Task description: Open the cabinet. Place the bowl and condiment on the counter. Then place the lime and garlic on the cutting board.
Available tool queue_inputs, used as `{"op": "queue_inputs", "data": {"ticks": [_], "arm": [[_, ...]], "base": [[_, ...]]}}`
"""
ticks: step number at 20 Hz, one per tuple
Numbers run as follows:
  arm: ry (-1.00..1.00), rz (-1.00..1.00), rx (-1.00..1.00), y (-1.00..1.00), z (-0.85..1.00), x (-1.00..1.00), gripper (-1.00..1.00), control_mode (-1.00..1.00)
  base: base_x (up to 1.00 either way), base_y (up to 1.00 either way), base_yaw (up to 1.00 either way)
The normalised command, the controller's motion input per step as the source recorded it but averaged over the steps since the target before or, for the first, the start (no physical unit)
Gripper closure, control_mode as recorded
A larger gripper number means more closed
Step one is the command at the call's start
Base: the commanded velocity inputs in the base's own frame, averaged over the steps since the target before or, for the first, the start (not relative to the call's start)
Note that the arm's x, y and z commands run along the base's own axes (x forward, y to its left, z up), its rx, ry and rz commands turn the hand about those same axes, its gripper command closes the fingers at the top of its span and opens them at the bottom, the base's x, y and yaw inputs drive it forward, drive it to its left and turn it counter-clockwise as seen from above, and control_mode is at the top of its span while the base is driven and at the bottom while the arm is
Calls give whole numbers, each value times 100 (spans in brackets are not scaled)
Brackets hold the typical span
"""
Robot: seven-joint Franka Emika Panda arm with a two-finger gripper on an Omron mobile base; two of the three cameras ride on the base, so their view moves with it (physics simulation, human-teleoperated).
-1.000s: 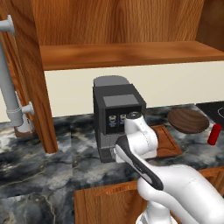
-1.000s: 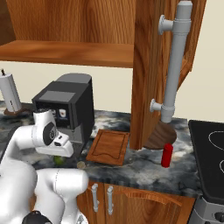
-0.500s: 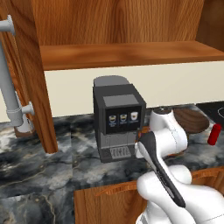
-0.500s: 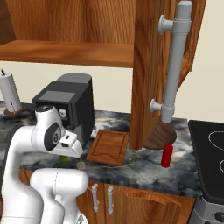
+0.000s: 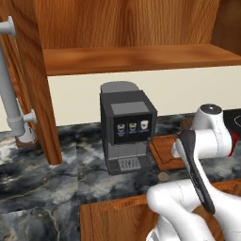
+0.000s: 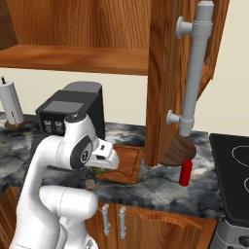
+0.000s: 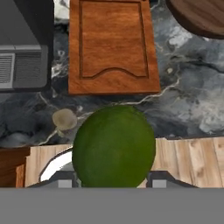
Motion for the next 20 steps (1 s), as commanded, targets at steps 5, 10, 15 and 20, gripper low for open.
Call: {"op": "queue_inputs", "data": {"ticks": [5,10,15,20], "arm": [[0,14,0,-40,-10,83,100,-100],[0,16,0,-12,-10,88,100,-100],[0,15,0,0,-41,84,100,-100],[1,12,0,0,-50,87,100,-100]], "base": [[0,0,0],[0,0,0],[0,0,0],[0,0,0]]}}
